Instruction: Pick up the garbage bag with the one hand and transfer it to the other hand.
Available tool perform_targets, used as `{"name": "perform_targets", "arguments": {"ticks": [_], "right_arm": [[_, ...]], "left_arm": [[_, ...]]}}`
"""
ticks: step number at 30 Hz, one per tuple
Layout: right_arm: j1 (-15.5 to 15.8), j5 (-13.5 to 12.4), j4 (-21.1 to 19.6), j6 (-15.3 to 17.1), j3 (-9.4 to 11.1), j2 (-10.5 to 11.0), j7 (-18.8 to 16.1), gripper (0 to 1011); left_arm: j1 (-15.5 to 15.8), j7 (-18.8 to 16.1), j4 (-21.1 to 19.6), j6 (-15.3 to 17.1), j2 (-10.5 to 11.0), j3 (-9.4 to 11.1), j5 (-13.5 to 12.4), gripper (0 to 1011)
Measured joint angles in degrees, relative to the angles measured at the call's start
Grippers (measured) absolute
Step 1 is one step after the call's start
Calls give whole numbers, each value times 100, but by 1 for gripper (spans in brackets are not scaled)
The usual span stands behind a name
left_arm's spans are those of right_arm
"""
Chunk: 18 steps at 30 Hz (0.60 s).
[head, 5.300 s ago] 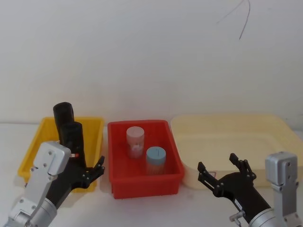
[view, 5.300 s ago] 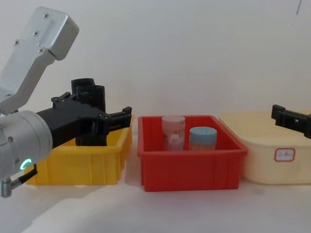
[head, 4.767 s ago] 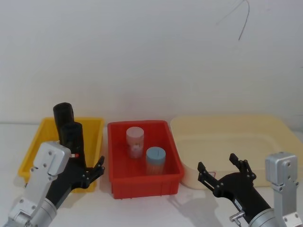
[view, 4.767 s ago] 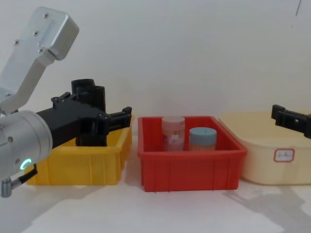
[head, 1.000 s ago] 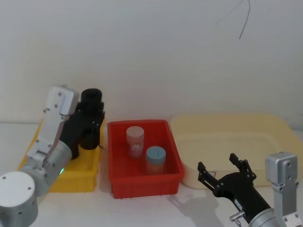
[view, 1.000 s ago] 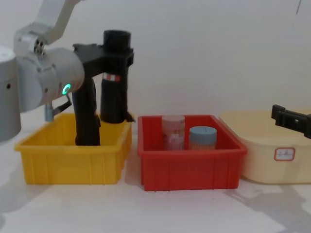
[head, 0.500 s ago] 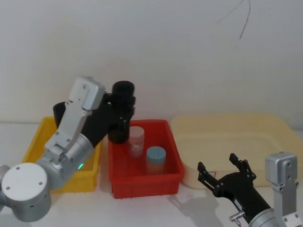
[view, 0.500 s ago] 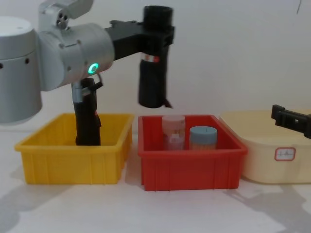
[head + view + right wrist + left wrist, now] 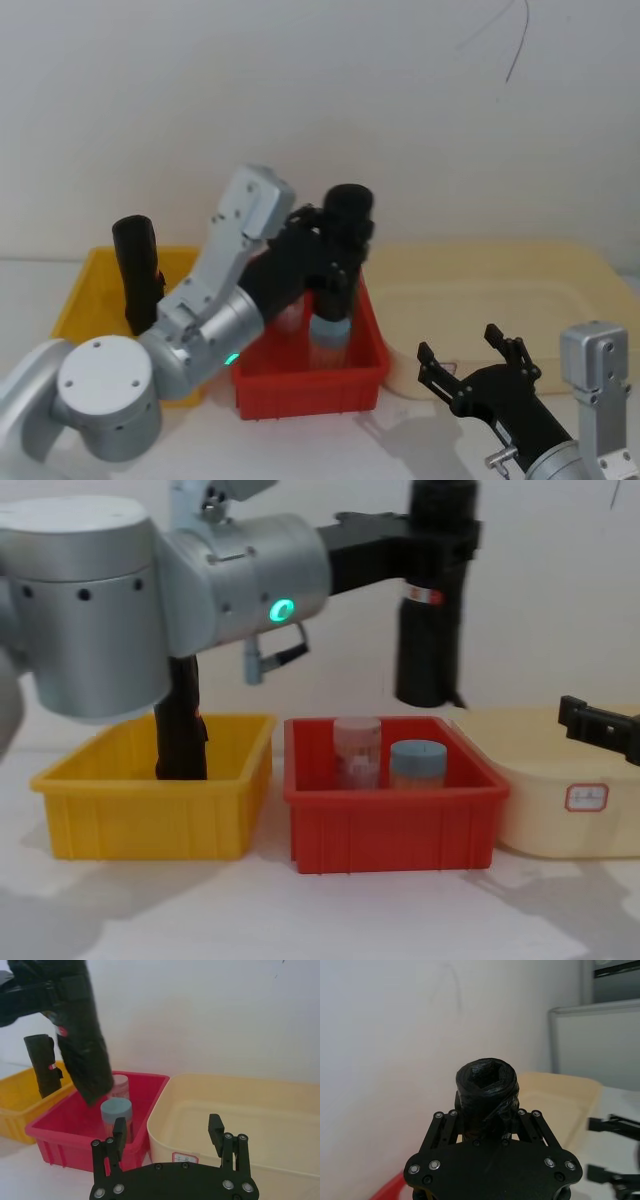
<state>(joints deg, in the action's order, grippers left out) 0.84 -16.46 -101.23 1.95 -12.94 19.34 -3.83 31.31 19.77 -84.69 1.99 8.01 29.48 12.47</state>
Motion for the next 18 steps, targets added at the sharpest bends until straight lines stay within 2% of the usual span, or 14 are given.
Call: {"name": "perform_targets", "arguments": {"ticks": [10,18], "right_arm": [[0,0,0,1,0,0,0,1001],[0,0,0,1,0,0,0,1001]], "left_arm": [[237,535,463,29,-363,292,343,445],[360,702,777,55,-536,373,528,445]]}}
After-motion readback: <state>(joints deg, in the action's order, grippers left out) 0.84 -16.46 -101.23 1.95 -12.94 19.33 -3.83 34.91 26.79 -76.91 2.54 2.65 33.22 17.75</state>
